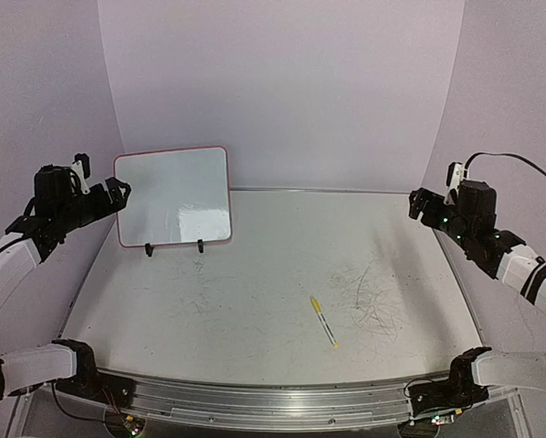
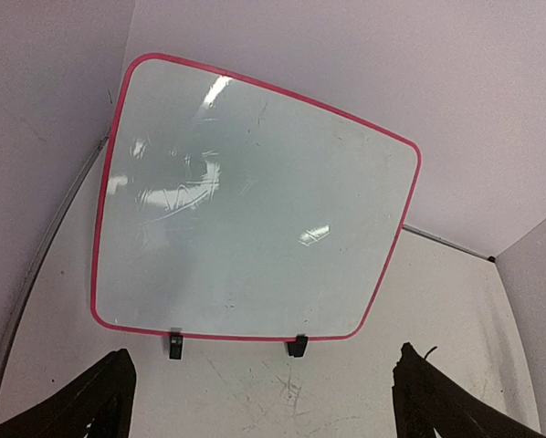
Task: Write a sentence on the whiteboard
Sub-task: Move the whiteboard stand to the corner of the board, then move the whiteboard stand to the center of the board.
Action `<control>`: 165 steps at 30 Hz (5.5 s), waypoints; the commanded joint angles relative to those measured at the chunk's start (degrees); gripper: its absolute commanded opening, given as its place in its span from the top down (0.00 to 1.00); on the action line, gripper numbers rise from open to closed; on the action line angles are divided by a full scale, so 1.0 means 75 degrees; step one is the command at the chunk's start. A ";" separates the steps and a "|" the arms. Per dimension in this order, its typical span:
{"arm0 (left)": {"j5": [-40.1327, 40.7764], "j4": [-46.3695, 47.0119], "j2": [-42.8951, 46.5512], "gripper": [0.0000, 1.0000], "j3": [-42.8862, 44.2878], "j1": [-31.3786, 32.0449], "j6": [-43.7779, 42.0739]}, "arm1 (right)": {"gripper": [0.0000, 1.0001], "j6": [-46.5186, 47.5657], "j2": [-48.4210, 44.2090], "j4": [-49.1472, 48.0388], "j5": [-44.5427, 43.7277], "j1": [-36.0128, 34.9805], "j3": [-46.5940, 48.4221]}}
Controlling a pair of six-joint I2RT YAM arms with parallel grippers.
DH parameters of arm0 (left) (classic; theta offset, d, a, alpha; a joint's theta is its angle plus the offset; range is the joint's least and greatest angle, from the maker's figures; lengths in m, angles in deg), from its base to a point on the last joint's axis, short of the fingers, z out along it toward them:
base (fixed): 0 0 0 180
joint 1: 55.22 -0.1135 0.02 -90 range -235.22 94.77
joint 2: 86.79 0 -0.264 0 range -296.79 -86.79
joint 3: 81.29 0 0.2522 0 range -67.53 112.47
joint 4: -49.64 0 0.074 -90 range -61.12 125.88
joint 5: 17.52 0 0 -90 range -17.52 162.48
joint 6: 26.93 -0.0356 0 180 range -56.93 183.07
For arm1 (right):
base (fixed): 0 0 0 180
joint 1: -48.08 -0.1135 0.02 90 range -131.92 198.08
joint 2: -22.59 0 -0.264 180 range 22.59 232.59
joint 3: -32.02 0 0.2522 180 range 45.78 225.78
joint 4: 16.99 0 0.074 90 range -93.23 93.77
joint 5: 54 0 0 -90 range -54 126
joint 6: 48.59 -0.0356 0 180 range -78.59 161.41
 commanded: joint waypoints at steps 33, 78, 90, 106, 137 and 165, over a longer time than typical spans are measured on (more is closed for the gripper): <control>0.1297 0.0840 -0.4875 0.20 0.0538 0.3041 0.0593 | 0.02 0.0002 0.3547 0.1584 0.1687 -0.3408 0.1300; 0.3051 0.1935 -0.8401 0.99 0.2603 0.4968 0.1332 | 0.02 -0.0846 0.3425 0.0623 0.1210 -0.3534 0.0720; 0.3681 0.1701 -0.9617 0.97 0.4190 0.7030 0.2963 | 0.02 -0.1271 0.2861 0.0648 0.0331 -0.3537 0.0377; 0.2773 0.1607 -0.8500 0.42 0.3459 0.7384 0.2368 | 0.02 -0.1279 0.2842 0.0993 0.0075 -0.3612 0.0480; 0.4260 0.0316 -0.0454 0.12 -0.1584 0.7106 0.2695 | 0.36 -0.3525 0.8740 0.1120 -0.0161 -0.5265 0.5595; 0.4099 0.0271 0.0752 0.12 -0.1957 0.7115 0.2531 | 0.82 -0.3247 0.9776 0.2111 -0.1889 -0.5232 0.6835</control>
